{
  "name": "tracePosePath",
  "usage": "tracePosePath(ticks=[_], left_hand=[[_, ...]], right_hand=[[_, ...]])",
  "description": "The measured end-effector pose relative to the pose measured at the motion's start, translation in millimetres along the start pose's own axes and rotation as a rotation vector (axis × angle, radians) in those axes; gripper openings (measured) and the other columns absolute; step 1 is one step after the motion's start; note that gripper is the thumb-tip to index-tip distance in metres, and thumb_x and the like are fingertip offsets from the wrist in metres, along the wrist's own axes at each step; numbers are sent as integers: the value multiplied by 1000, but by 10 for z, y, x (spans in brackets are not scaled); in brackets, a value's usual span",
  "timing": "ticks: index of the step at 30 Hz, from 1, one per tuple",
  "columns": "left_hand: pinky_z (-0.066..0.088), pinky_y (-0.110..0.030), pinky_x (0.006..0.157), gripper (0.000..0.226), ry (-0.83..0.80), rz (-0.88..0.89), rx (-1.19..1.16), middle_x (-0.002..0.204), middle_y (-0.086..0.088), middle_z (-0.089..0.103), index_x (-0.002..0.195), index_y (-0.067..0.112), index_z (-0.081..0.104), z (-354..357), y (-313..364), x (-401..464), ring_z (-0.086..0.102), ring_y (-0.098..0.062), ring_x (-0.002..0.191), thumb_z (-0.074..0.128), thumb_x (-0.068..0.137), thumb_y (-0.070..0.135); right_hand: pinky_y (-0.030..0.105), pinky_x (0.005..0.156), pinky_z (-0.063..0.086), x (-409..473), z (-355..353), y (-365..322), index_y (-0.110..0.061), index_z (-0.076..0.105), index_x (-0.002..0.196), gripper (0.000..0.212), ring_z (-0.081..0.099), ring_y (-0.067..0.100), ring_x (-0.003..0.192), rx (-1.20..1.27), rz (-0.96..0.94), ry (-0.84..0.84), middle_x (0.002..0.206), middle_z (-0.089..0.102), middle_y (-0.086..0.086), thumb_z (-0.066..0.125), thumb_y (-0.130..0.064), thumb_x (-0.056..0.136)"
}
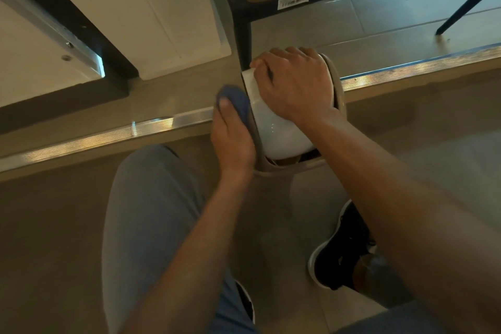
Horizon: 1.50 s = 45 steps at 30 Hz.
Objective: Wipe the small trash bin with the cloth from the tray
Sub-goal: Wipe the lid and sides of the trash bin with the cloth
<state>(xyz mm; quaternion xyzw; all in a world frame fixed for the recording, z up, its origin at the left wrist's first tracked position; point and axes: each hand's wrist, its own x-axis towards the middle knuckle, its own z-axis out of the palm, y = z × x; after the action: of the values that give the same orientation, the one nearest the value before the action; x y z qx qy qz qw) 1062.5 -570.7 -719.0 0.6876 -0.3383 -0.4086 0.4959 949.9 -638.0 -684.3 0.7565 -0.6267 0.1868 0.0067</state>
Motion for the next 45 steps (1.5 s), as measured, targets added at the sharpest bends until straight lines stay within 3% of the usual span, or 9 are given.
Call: tracePosePath(ticks=[9, 15, 22, 25, 28, 35, 40, 42, 45], left_hand=[[26, -39, 124, 61, -105, 161, 49, 163, -1, 32, 158, 19, 27, -143, -419, -662, 30, -9, 149, 28, 106, 50], [34, -1, 83, 45, -116, -16, 63, 131, 3, 62, 143, 12, 53, 97, 257, 513, 53, 5, 111, 29, 111, 35], [31, -36, 121, 55, -95, 202, 30, 155, -4, 43, 154, 12, 35, -109, -361, -580, 39, -11, 144, 31, 108, 42], [37, -7, 98, 33, -86, 109, -15, 124, 17, 57, 133, 26, 51, -23, -25, -112, 49, 18, 112, 31, 110, 38], [38, -12, 83, 29, -78, 105, 53, 97, 20, 57, 114, 25, 57, 70, 223, 345, 52, 19, 88, 30, 111, 37], [31, -49, 120, 57, -127, 386, 265, 166, -8, 18, 159, 26, 20, -115, -621, -765, 21, -19, 153, 33, 108, 46], [38, -9, 96, 40, -55, 232, 150, 132, 12, 57, 141, 25, 51, -25, -7, -55, 52, 8, 116, 30, 110, 40], [45, -20, 84, 35, -77, 183, 239, 99, 13, 61, 114, 19, 62, 27, 293, 353, 55, 5, 87, 32, 111, 37], [46, -32, 95, 43, -85, 221, 216, 116, 1, 64, 125, 13, 60, 56, 220, 316, 59, -10, 104, 31, 110, 41]], right_hand=[[43, 94, 45, 6, 17, 5, -20, 72, 106, 44, 67, 23, 95, 0, -4, 7, 103, 75, 1, 32, -37, 105], [41, 95, 44, 10, 42, 10, -19, 72, 104, 44, 66, 22, 95, -8, -10, 19, 103, 74, 2, 32, -37, 105], [42, 94, 45, -4, 31, 6, -20, 72, 100, 43, 67, 22, 91, -11, -6, 35, 98, 74, 0, 33, -36, 104], [42, 95, 45, 26, 37, -8, -20, 72, 102, 45, 67, 21, 93, -17, 4, 21, 100, 74, 0, 31, -36, 104], [41, 95, 45, 42, 57, -16, -20, 72, 100, 45, 67, 21, 93, -31, 17, 27, 101, 74, 1, 31, -37, 104], [42, 96, 44, 0, -24, -33, -20, 71, 102, 38, 67, 22, 95, -1, 4, 8, 102, 74, 1, 36, -35, 105], [41, 93, 46, 15, 11, -9, -20, 72, 101, 39, 67, 22, 95, -23, 14, 6, 102, 74, 1, 36, -35, 104], [43, 92, 47, 31, 33, -17, -19, 72, 99, 41, 67, 22, 93, -35, 21, -4, 101, 74, 2, 35, -36, 104], [43, 92, 46, 47, 7, -5, -19, 72, 98, 43, 67, 23, 93, -21, 21, -28, 101, 74, 2, 34, -37, 104]])
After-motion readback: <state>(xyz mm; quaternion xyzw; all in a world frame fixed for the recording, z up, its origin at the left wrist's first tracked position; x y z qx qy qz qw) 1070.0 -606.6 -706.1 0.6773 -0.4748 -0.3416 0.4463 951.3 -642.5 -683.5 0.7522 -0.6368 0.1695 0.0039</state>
